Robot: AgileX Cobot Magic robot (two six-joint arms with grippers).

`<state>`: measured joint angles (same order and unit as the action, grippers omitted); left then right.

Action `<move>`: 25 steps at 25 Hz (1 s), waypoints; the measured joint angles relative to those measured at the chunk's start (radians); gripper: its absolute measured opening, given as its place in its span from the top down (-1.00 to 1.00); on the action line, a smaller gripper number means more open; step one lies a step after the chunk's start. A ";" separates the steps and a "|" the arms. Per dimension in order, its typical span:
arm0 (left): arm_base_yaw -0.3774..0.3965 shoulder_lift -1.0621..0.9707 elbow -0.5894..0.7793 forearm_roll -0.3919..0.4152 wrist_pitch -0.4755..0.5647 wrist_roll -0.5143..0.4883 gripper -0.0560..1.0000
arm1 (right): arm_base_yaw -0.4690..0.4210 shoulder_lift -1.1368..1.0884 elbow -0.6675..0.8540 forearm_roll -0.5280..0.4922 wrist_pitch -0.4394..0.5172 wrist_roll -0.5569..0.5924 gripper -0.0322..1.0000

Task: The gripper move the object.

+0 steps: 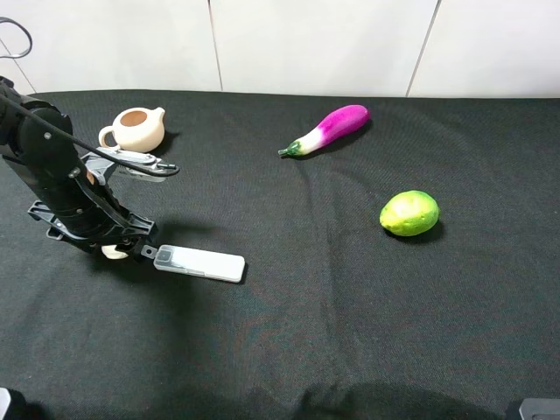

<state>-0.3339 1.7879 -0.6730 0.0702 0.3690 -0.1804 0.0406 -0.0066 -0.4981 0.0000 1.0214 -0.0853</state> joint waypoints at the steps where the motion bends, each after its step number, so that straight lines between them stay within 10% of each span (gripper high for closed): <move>1: 0.000 0.000 0.000 0.000 0.002 -0.005 -0.55 | 0.000 0.000 0.000 0.000 0.000 0.000 -0.41; 25: 0.000 -0.292 0.001 -0.001 0.118 -0.018 -0.55 | 0.000 0.000 0.000 0.000 0.000 0.000 -0.41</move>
<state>-0.3339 1.4954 -0.6719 0.0692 0.4869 -0.1986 0.0406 -0.0066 -0.4981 0.0000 1.0214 -0.0853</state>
